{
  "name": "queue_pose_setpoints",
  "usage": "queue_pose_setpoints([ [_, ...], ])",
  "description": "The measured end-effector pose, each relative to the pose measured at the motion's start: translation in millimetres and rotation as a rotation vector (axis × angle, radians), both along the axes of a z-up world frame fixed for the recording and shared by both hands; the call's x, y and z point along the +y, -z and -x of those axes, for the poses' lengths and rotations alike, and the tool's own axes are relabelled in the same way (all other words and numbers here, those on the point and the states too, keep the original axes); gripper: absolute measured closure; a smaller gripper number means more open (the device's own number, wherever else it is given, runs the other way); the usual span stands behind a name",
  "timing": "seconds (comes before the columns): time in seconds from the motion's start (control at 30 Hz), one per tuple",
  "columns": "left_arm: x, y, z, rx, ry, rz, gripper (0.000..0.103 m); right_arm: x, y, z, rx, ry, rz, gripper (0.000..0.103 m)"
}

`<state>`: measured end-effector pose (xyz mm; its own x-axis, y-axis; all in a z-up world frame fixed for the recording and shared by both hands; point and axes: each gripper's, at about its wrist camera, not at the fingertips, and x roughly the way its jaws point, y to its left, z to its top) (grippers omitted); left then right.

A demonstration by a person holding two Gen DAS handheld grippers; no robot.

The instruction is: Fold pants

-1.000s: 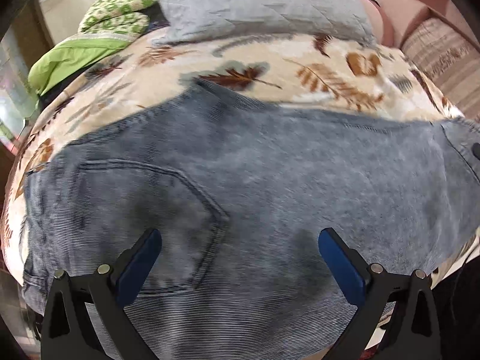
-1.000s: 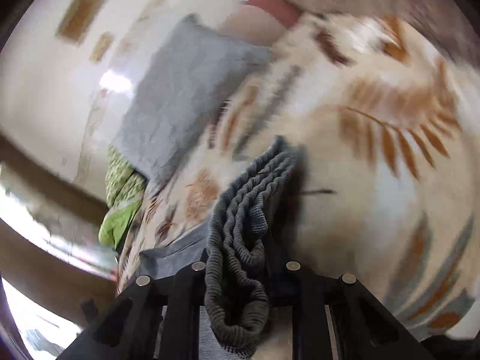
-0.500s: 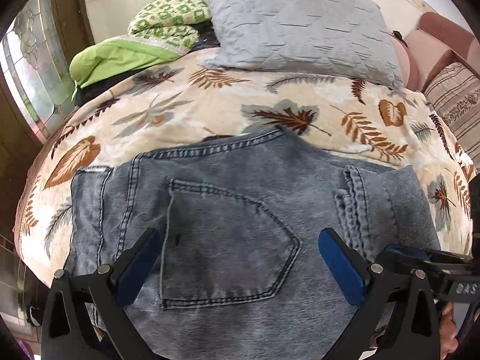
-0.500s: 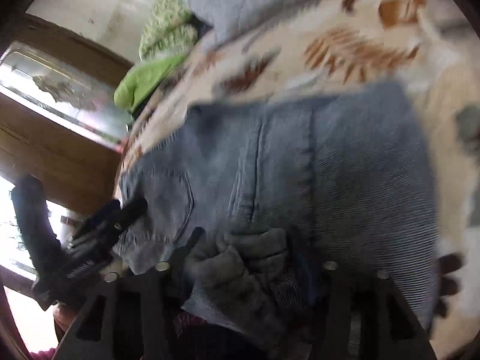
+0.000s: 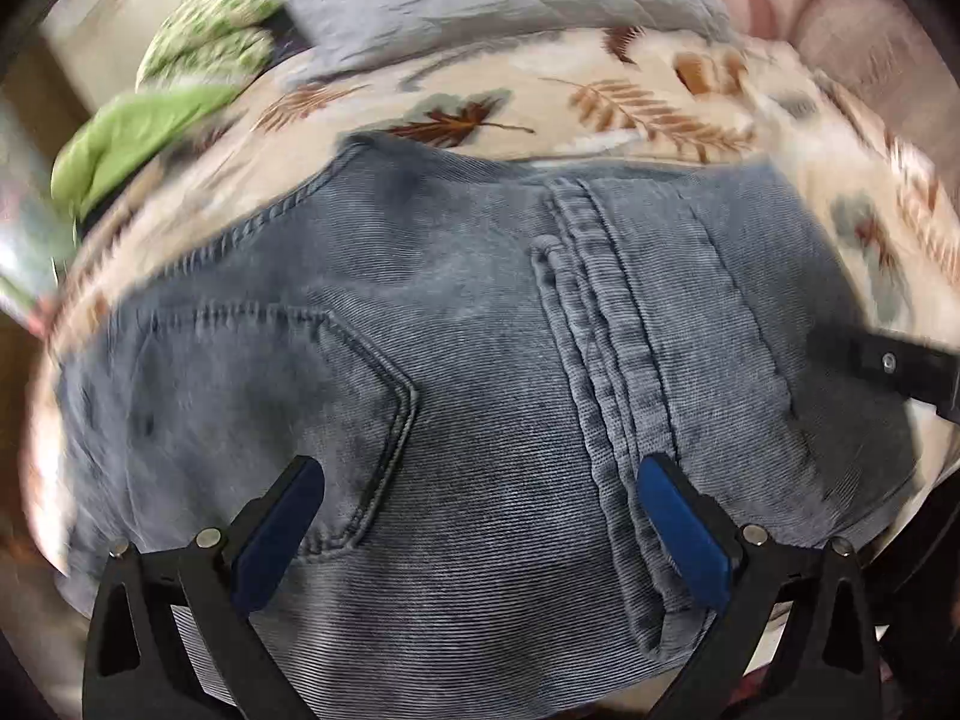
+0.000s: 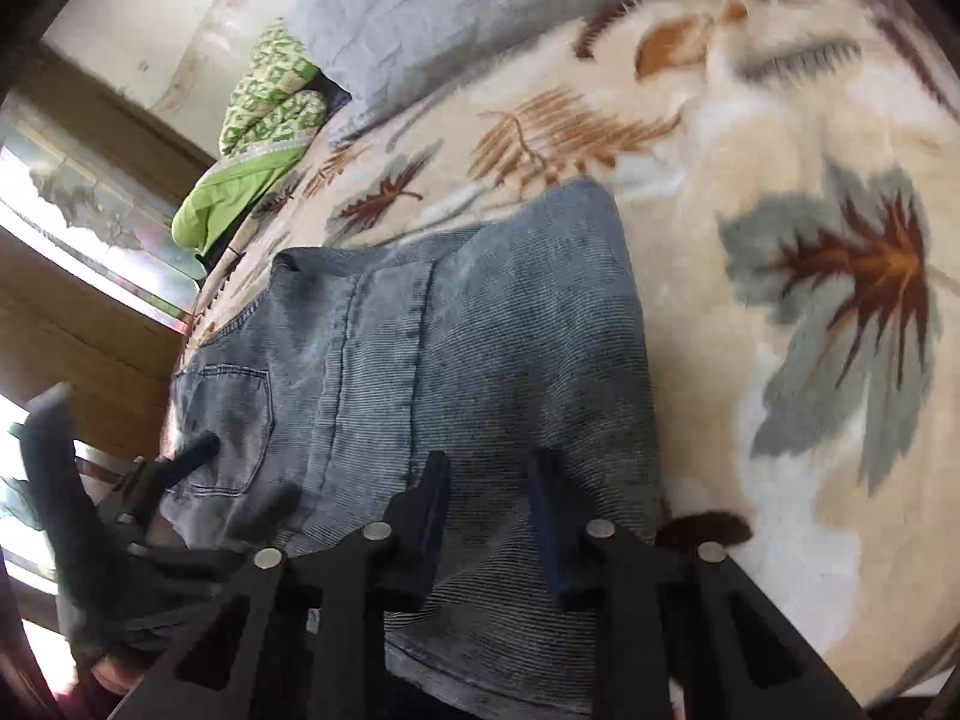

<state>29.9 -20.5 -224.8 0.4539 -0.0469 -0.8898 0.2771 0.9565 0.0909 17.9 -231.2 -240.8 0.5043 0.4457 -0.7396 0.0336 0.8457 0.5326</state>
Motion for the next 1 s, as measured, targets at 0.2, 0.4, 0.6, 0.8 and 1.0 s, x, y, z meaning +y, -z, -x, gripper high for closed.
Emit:
queue_pose_setpoints([
  [0.2,35,-19,-11,-0.004,-0.073,0.018,0.000,19,-29,-17,-0.114,-0.030,0.034,0.074],
  [0.4,76,-37,-11,-0.053,-0.174,0.015,0.000,43,-11,-53,-0.016,-0.094,0.137,0.072],
  [0.6,109,-42,-12,-0.070,-0.253,-0.032,0.000,41,-14,-44,-0.051,-0.086,0.163,0.072],
  [0.8,175,-64,-14,-0.112,-0.402,-0.051,0.000,34,-15,-28,-0.097,-0.091,0.098,0.072],
  [1.0,256,-51,-1,-0.045,-0.560,-0.054,0.000,61,-26,-15,-0.173,-0.204,0.100,0.072],
])
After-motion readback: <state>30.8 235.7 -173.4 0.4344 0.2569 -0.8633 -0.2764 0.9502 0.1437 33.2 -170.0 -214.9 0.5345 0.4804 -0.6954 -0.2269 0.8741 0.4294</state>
